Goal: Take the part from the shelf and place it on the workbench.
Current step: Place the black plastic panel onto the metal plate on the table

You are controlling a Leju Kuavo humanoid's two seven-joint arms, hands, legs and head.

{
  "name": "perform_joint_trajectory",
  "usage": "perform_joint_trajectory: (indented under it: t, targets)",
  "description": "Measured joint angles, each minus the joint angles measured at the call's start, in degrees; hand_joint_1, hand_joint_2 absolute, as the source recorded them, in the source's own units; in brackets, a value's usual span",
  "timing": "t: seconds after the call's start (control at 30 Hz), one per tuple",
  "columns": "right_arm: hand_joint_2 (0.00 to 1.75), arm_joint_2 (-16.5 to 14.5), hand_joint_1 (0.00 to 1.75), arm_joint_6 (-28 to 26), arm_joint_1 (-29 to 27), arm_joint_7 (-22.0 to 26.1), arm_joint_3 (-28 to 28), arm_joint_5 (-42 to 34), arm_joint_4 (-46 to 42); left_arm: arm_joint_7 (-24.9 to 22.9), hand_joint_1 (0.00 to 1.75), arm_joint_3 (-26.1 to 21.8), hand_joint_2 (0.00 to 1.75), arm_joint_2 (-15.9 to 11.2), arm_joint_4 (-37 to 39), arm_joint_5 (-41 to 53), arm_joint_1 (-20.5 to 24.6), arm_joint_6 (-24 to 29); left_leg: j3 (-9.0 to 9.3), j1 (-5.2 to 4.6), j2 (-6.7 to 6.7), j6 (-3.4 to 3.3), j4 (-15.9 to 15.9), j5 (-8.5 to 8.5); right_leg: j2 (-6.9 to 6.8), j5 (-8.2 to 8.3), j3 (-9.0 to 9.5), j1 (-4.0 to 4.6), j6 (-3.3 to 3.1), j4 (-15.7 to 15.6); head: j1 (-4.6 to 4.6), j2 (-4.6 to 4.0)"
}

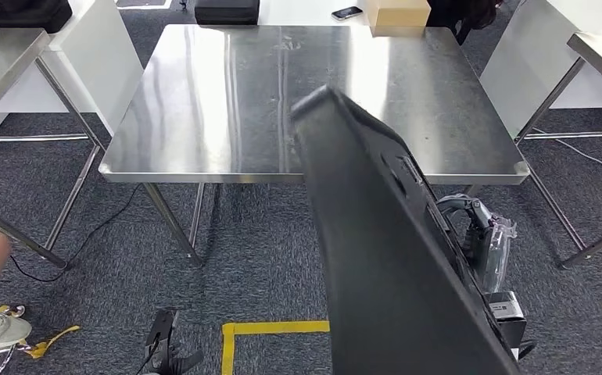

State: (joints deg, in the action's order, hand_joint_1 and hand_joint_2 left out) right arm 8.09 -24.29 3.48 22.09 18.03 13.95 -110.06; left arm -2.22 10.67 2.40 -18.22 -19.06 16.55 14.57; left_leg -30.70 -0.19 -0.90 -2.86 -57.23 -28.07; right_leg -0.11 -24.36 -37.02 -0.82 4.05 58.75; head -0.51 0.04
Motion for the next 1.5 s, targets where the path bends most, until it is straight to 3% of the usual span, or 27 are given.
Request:
perform_joint_trajectory:
  t: [0.07, 0.17, 0.2, 0.27, 0.33, 0.37, 0.47, 0.5, 0.63, 0.7, 0.8, 0.83, 0.87, 0.9, 0.93, 0.97, 1.03, 1.1, 1.17, 1.23, 1.33, 1.37, 1.4, 1.47, 1.5]
  targets:
    - [1.75, 0.02, 1.75, 0.09, 0.26, 0.05, 0.22, -0.16, 0.29, -0.05, 0.00, -0.13, 1.75, 0.02, 0.11, -0.03, 0.10, 0.01, 0.50, -0.18, -0.03, 0.66, -0.13, -0.44, -0.08, 1.06, 0.77, 0.25, -1.60, -1.67, 0.00, 0.00]
    - [1.75, 0.04, 1.75, 0.11, 0.65, 0.07, 0.51, -0.25, 0.56, 0.00, 0.00, -0.41, 1.75, -0.03, 0.15, -0.06, 0.24, 0.01, -0.25, -0.04, 0.14, 1.48, -2.54, -0.86, 0.07, 0.89, 2.29, -0.19, -3.01, -2.00, 0.10, 0.00]
    - [1.75, 0.04, 1.75, 0.11, 0.80, 0.07, 0.63, -0.25, 0.63, 0.02, 0.00, -0.47, 1.75, -0.04, 0.16, -0.07, 0.28, 0.00, -1.80, 0.10, 0.26, 1.79, -5.29, -1.47, 0.08, 0.62, 2.80, -0.32, -3.37, -2.06, 0.14, 0.00]
    - [1.75, 0.02, 1.75, 0.11, 1.02, 0.08, 0.94, -0.25, 0.82, 0.03, 0.00, -0.55, 1.75, -0.02, 0.26, -0.11, 0.22, -0.01, -6.57, 0.36, 0.45, 2.37, -12.54, -3.95, 0.11, -0.11, 3.55, -0.29, -3.89, -2.07, 0.21, 0.00]
    - [1.75, 0.02, 1.75, 0.12, 1.03, 0.08, 1.19, -0.26, 1.08, 0.03, 0.00, -0.65, 1.75, -0.04, 0.43, -0.16, 0.09, -0.01, -10.33, 0.55, 0.48, 2.78, -16.30, -5.88, 0.22, -0.94, 4.40, -0.25, -3.91, -2.07, 0.23, 0.00]
    - [1.75, 0.02, 1.75, 0.12, 1.03, 0.08, 1.26, -0.27, 1.20, 0.03, 0.00, -0.69, 1.75, -0.06, 0.51, -0.17, 0.06, -0.01, -10.86, 0.63, 0.50, 2.83, -15.38, -5.12, 0.28, -1.40, 4.99, -0.25, -3.83, -2.07, 0.26, 0.00]
    - [1.75, 0.01, 1.75, 0.12, 1.10, 0.08, 1.39, -0.33, 1.44, 0.03, 0.00, -0.76, 1.75, -0.14, 0.65, -0.22, 0.06, 0.00, -7.94, 0.65, 0.67, 2.31, -5.08, 2.17, 0.39, -2.93, 6.96, -0.13, -3.28, -2.05, 0.30, 0.00]
    - [1.75, 0.01, 1.75, 0.12, 1.17, 0.10, 1.42, -0.33, 1.50, 0.03, 0.00, -0.78, 1.75, -0.16, 0.67, -0.23, 0.08, 0.01, -6.96, 0.52, 0.69, 1.95, -2.52, 3.31, 0.44, -3.40, 7.41, -0.02, -2.96, -2.08, 0.31, 0.00]
    - [1.75, 0.03, 1.75, 0.13, 1.38, 0.20, 1.56, -0.35, 1.65, 0.08, 0.00, -0.80, 1.75, -0.16, 0.75, -0.30, 0.13, 0.08, -4.95, 0.21, 0.60, 0.08, -0.36, 3.78, 0.52, -3.82, 8.12, 0.18, -1.24, -1.14, 0.40, 0.00]
    - [1.75, 0.03, 1.75, 0.10, 1.46, 0.29, 1.62, -0.28, 1.67, 0.11, 0.00, -0.81, 1.75, -0.16, 0.75, -0.31, 0.24, 0.10, -3.81, 0.35, 0.60, -0.58, -0.08, 3.77, 0.45, -4.60, 6.17, 0.10, -1.02, 2.69, 0.23, 0.00]
    - [1.75, 0.02, 1.75, -0.02, 1.21, 0.39, 1.80, -0.03, 1.68, 0.10, 0.00, -0.81, 1.75, -0.11, 0.77, -0.31, 0.25, 0.11, -3.10, 0.21, 0.51, -1.09, -0.03, 2.90, 0.42, -8.12, -0.85, 0.08, -1.47, 13.03, 0.04, 0.00]
    - [1.75, 0.03, 1.75, -0.04, 1.09, 0.39, 1.87, 0.08, 1.69, 0.09, 0.00, -0.81, 1.75, -0.08, 0.78, -0.31, 0.19, 0.08, -2.80, 0.13, 0.43, -1.13, -0.04, 2.55, 0.42, -8.79, -2.60, 0.10, -1.48, 14.74, 0.04, 0.00]
    - [1.75, 0.05, 1.75, -0.05, 1.00, 0.39, 1.93, 0.15, 1.69, 0.09, 0.00, -0.81, 1.75, -0.06, 0.79, -0.31, 0.14, 0.04, -2.39, 0.06, 0.34, -1.13, -0.05, 2.17, 0.41, -8.50, -3.37, 0.11, -1.25, 14.53, 0.02, 0.00]
    - [1.75, 0.07, 1.75, -0.06, 0.98, 0.40, 1.97, 0.21, 1.69, 0.08, 0.00, -0.81, 1.75, -0.04, 0.80, -0.31, 0.12, 0.01, -1.81, -0.02, 0.24, -1.08, -0.05, 1.73, 0.41, -6.95, -2.99, 0.12, -0.79, 11.98, 0.03, 0.00]
    - [1.75, 0.10, 1.75, -0.06, 1.00, 0.40, 1.99, 0.23, 1.69, 0.08, 0.00, -0.81, 1.75, -0.04, 0.81, -0.31, 0.12, -0.01, -1.13, -0.07, 0.18, -1.00, -0.05, 1.24, 0.38, -4.52, -1.74, 0.17, -0.25, 7.83, 0.02, 0.00]
    - [1.75, 0.15, 1.75, -0.06, 1.02, 0.41, 2.01, 0.23, 1.70, 0.08, 0.00, -0.81, 1.75, -0.02, 0.85, -0.31, 0.13, -0.01, -0.47, -0.14, 0.12, -0.87, -0.06, 0.74, 0.31, -2.16, -0.39, 0.28, -0.09, 3.73, 0.05, 0.00]
    - [1.75, 0.27, 1.75, -0.06, 1.14, 0.47, 2.07, 0.23, 1.79, 0.07, 0.00, -0.81, 1.75, -0.01, 0.91, -0.31, 0.17, -0.01, 0.24, -0.27, 0.07, -0.38, 0.04, -0.10, 0.09, 0.15, 1.47, 0.67, -1.03, -1.33, 0.12, 0.00]
    - [1.75, 0.38, 1.75, -0.06, 1.19, 0.51, 2.13, 0.24, 1.87, 0.03, 0.00, -0.81, 1.75, -0.03, 0.96, -0.29, 0.18, -0.04, 0.47, -0.34, 0.09, 0.19, -0.20, -0.39, 0.09, 0.13, 2.12, 0.81, -2.46, -2.03, 0.20, 0.00]
    - [1.75, 0.48, 1.75, -0.12, 1.16, 0.51, 2.16, 0.25, 1.89, 0.04, 0.00, -0.81, 1.75, -0.12, 0.96, -0.25, 0.20, -0.10, 0.02, -0.29, 0.19, 0.68, -1.86, -0.62, 0.20, 0.29, 3.22, 0.39, -3.14, -2.40, 0.23, 0.00]
    - [1.75, 0.52, 1.75, -0.23, 1.29, 0.52, 2.22, 0.27, 1.90, 0.09, 0.00, -0.80, 1.75, -0.18, 0.97, -0.20, 0.24, -0.13, -2.84, -0.07, 0.34, 1.33, -6.80, -1.95, 0.17, -0.19, 4.34, 0.08, -3.81, -2.64, 0.34, 0.00]
    - [1.75, 0.57, 1.75, -0.28, 1.24, 0.52, 2.32, 0.28, 2.00, 0.12, 0.00, -0.80, 1.75, -0.22, 1.04, -0.20, 0.02, -0.11, -9.67, 0.51, 0.47, 2.28, -15.74, -5.32, 0.24, -1.21, 5.21, 0.08, -4.28, -2.64, 0.48, 0.00]
    - [1.75, 0.58, 1.75, -0.28, 1.15, 0.53, 2.34, 0.28, 2.03, 0.12, 0.00, -0.80, 1.75, -0.25, 1.06, -0.20, -0.06, -0.09, -10.86, 0.68, 0.51, 2.48, -16.08, -4.96, 0.31, -1.60, 5.60, 0.07, -4.18, -2.63, 0.48, 0.00]
    - [1.75, 0.58, 1.75, -0.31, 1.09, 0.52, 2.36, 0.28, 2.07, 0.13, 0.00, -0.79, 1.75, -0.28, 1.08, -0.20, -0.11, -0.07, -10.92, 0.83, 0.58, 2.57, -14.38, -3.30, 0.38, -2.02, 6.11, 0.03, -4.05, -2.63, 0.51, 0.00]
    - [1.75, 0.59, 1.75, -0.37, 1.06, 0.52, 2.38, 0.28, 2.10, 0.15, 0.00, -0.79, 1.75, -0.34, 1.10, -0.18, -0.12, -0.03, -8.50, 1.01, 0.72, 2.50, -6.97, 2.02, 0.47, -2.99, 7.26, -0.04, -3.61, -2.64, 0.55, 0.00]
    - [1.75, 0.60, 1.75, -0.40, 1.08, 0.52, 2.39, 0.28, 2.11, 0.16, 0.00, -0.79, 1.75, -0.36, 1.12, -0.16, -0.09, -0.02, -7.20, 0.93, 0.75, 2.27, -3.77, 3.16, 0.52, -3.45, 7.75, 0.03, -3.28, -2.63, 0.57, 0.00]
